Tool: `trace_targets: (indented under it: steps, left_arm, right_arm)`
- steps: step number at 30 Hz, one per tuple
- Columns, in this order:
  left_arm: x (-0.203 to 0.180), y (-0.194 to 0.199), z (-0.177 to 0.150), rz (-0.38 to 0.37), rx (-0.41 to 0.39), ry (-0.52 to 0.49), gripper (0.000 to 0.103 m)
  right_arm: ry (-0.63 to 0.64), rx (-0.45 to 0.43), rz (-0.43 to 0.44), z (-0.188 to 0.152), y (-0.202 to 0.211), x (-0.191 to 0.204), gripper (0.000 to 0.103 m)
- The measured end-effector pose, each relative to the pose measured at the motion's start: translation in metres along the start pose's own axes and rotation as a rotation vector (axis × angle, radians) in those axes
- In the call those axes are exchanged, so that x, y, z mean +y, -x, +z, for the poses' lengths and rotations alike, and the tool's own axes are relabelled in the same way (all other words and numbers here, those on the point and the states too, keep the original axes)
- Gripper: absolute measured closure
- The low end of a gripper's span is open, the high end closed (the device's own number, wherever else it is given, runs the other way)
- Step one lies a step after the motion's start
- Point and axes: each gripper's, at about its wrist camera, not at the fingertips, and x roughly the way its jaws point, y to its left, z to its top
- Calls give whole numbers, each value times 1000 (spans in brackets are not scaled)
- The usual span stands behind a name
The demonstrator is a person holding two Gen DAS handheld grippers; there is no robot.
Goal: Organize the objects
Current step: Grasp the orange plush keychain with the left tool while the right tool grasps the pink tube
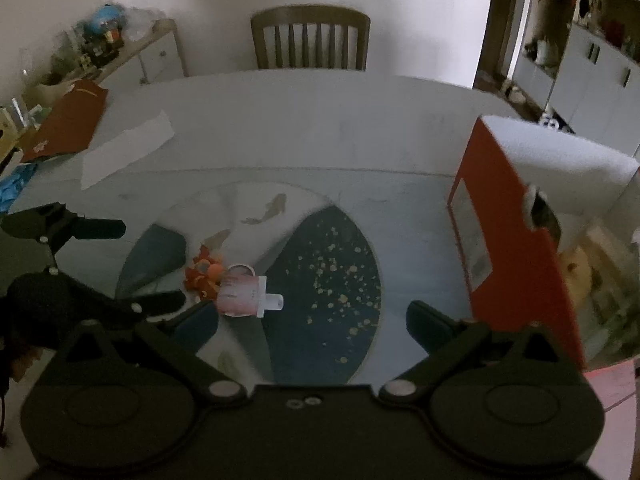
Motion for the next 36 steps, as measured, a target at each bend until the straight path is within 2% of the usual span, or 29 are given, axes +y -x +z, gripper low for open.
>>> trace_targets:
  steps: [7,15,18,22,25,36]
  left_arm:
    - [-17,-13,-1,-41,-20,-106,1]
    - [-20,-20,1,-85,-37,-132,2]
    - [-21,-22,1,-99,-36,-141,10]
    - [-22,-24,-1,-112,-37,-146,11]
    - [-22,-24,0,-130,-41,-145,19]
    - [-28,-21,0,-158,-55,-155,43]
  right_arm:
    - [14,50,29,3,-22,8,7]
    - [26,91,60,9,-44,19,16]
    - [28,107,70,11,-49,21,18]
    - [20,129,89,12,-54,23,22]
    - [-3,137,100,14,-58,21,25]
    - [-48,165,158,19,-59,18,48]
